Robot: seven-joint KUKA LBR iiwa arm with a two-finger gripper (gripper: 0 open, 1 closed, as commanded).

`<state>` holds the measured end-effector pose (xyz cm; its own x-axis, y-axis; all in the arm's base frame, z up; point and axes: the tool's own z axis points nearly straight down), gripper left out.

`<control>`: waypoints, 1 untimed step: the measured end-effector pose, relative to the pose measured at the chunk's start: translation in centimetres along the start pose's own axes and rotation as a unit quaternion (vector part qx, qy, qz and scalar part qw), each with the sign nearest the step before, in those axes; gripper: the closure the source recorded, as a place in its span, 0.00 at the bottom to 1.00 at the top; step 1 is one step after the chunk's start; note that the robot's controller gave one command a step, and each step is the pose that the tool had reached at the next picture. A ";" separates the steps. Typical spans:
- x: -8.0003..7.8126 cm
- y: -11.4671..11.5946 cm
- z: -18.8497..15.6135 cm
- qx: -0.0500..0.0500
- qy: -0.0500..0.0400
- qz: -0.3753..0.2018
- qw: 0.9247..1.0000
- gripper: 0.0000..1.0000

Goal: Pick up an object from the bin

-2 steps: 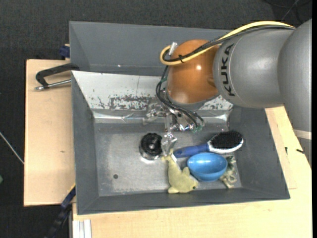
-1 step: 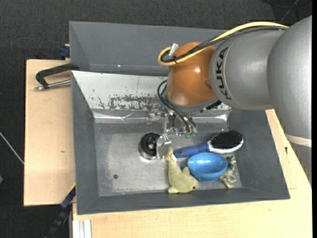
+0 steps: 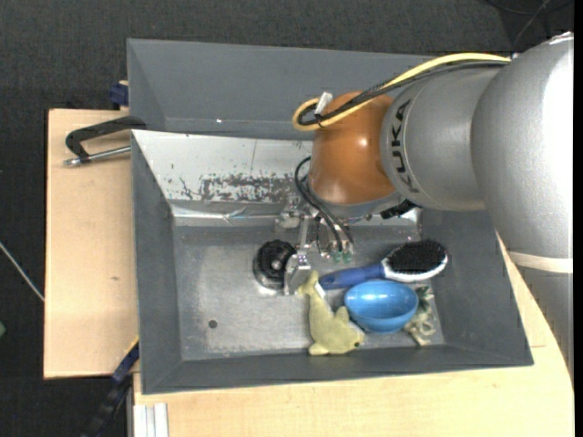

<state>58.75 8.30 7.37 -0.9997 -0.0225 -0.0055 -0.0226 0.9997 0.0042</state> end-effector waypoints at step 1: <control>-0.1 0.1 -0.2 0.001 0.002 0.000 1.000 0.00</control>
Offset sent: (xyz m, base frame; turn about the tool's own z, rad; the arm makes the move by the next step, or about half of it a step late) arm 0.0000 0.0000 0.0000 0.0000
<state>58.84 8.42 7.54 -0.9997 -0.0233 -0.0021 -0.0233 0.9997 0.0024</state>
